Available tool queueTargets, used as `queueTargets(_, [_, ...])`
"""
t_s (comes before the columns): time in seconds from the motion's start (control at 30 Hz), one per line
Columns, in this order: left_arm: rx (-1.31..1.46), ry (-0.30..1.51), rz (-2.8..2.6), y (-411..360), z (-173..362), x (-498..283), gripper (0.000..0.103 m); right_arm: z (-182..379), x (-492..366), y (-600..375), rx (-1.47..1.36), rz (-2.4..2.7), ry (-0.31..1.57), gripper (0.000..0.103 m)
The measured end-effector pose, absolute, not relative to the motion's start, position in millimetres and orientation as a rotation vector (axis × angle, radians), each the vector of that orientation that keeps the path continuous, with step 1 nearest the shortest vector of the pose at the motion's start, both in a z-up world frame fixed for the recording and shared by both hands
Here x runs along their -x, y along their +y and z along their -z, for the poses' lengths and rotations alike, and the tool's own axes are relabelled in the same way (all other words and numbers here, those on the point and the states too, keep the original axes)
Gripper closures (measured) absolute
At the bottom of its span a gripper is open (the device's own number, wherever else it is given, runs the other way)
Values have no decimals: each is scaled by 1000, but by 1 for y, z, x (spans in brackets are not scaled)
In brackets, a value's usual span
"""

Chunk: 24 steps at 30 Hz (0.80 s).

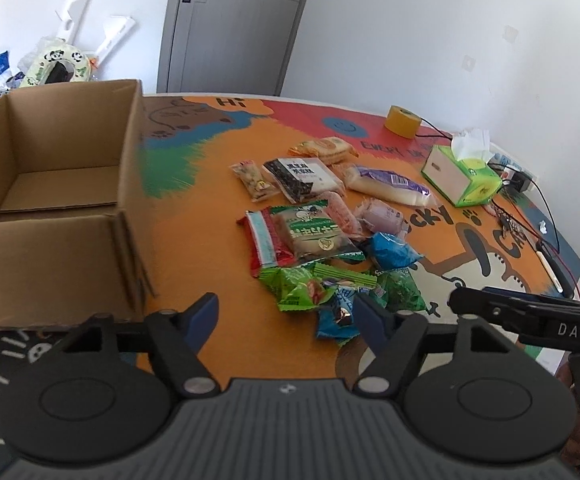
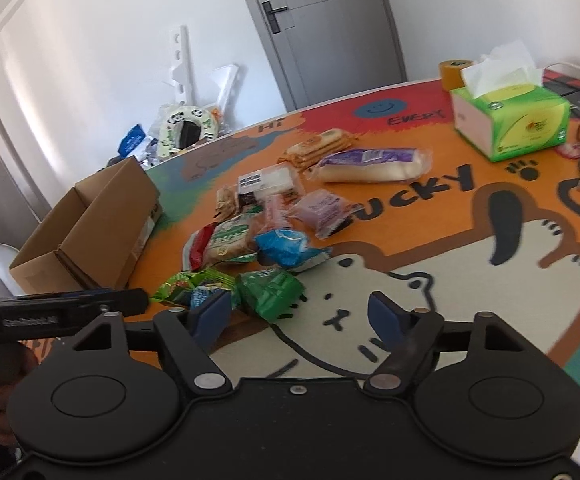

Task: Organize snacks
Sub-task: 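Grasp a green snack pack with the left gripper while the right grasps another green pack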

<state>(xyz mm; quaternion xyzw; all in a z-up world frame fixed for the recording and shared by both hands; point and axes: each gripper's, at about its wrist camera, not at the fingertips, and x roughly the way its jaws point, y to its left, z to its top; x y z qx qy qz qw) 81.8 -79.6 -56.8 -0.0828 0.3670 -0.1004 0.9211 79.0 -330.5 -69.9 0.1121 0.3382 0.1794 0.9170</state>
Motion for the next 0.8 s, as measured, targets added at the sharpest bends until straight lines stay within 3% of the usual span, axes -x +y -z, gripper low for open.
queueTargets(0.17, [168, 764, 211, -84, 63, -92, 36, 79, -92, -324, -258, -412, 724, 43])
queueTargets(0.57, [178, 784, 224, -87, 77, -114, 44, 90, -114, -312, -270, -463, 740, 47])
queueTargets(0.8, [165, 778, 231, -95, 79, -122, 46, 95, -120, -312, -278, -491, 733, 58])
